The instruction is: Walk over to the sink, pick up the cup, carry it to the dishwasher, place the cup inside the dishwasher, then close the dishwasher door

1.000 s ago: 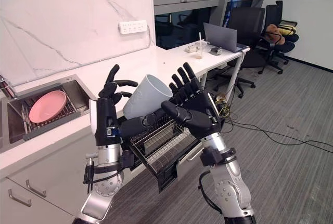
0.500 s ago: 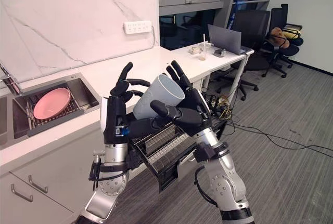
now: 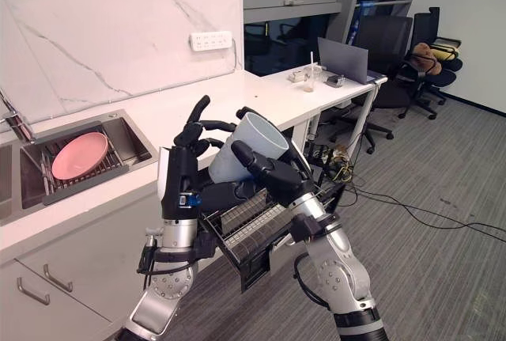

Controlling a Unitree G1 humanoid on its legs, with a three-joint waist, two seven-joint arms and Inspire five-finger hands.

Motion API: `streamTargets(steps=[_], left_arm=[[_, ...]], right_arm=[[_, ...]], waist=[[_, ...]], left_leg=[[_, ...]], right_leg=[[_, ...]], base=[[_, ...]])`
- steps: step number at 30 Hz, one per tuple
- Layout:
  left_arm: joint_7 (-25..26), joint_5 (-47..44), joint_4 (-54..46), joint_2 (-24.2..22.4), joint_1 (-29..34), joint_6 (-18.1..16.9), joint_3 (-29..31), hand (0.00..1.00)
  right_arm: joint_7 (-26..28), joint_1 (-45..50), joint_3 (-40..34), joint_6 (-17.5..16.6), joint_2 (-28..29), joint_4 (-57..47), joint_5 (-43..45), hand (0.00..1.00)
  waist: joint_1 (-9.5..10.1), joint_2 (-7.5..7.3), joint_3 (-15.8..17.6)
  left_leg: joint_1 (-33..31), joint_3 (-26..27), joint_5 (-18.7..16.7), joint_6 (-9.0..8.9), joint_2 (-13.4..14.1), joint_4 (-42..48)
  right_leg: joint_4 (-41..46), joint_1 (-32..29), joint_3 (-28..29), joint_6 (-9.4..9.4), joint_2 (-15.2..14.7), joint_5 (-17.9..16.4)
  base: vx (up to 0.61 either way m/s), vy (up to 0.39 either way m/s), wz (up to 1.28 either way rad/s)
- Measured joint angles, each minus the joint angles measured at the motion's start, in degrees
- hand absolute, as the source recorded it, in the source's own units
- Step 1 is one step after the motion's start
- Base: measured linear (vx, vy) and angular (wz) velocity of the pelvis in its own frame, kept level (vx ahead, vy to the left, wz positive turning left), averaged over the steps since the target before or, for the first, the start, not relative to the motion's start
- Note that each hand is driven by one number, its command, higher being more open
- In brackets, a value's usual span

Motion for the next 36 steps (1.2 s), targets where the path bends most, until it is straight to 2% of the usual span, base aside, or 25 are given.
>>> streamTargets(steps=[8,9,19,21,25,29,32,36], left_arm=[[0.96,-0.19,0.01,0.14,0.00,0.19,-0.02,0.00],[1.02,-0.19,0.01,0.14,0.00,0.25,-0.02,1.00],[-0.43,-1.47,-0.13,-0.02,0.52,0.19,-0.65,1.00],[-2.24,-3.09,-0.13,-0.08,0.62,-0.96,-0.20,1.00],[-6.13,-4.28,-0.13,-0.09,2.42,-2.80,1.49,1.00],[-9.94,-5.27,2.07,0.56,5.71,-2.79,3.40,1.00],[-13.41,-5.30,4.42,1.16,8.10,-2.19,4.88,1.00],[-20.32,-6.33,10.18,2.42,11.91,0.59,5.34,1.00]], right_arm=[[-0.97,-0.55,0.16,-0.02,-0.15,0.00,-0.12,0.00],[-1.37,-0.55,0.25,-0.08,-0.12,0.00,-0.12,0.00],[-4.62,3.49,0.06,-2.55,3.74,0.66,2.67,0.00],[-5.48,4.56,-0.92,-3.18,5.08,2.13,6.55,0.00],[-6.24,6.05,-4.29,-4.76,7.17,3.64,8.90,0.00],[-9.31,6.66,-8.54,-7.05,7.20,4.87,3.27,0.00],[-10.47,7.77,-11.07,-6.94,6.68,5.91,-3.04,0.00],[-10.11,8.36,-12.23,-4.64,3.20,8.27,-10.31,0.00]], waist=[[-0.06,-0.07,0.00],[-0.06,-0.07,0.01],[-0.12,-0.22,0.11],[-0.13,-0.34,0.22],[-0.17,-0.51,0.47],[-0.17,-0.46,0.77],[-0.21,-0.43,0.92],[-0.26,-0.38,1.26]], left_leg=[[-0.11,-0.05,0.01,-0.02,0.02,0.00],[-0.11,-0.06,0.02,-0.02,0.02,0.00],[-0.40,-0.51,0.10,-0.05,0.02,-0.27],[-0.43,-0.64,0.15,-0.07,0.02,-0.27],[-0.50,-0.80,0.22,-0.06,-0.02,-0.28],[-0.50,-0.82,0.27,-0.01,-0.06,-0.29],[-0.55,-0.88,0.27,-0.01,-0.06,-0.29],[-0.97,-1.31,0.35,0.02,-0.12,-0.28]], right_leg=[[-0.07,0.01,-0.06,-0.01,0.04,0.02],[-0.07,0.01,-0.07,-0.01,0.04,0.02],[-0.16,-0.04,-0.60,0.00,0.02,0.00],[-0.16,-0.03,-0.75,0.00,0.01,0.00],[-0.15,-0.02,-0.93,0.00,-0.02,-0.01],[-0.14,-0.03,-0.95,0.00,-0.05,-0.01],[-0.15,-0.03,-1.01,0.01,-0.05,-0.01],[-0.15,-0.05,-1.44,0.03,-0.13,-0.02]], base=[[0.00,0.000,0.00],[0.00,0.000,0.00],[0.00,0.000,0.02],[0.00,0.000,0.03],[0.00,0.000,0.02],[0.00,0.000,0.00],[0.00,0.000,0.00],[0.01,-0.002,0.06]])
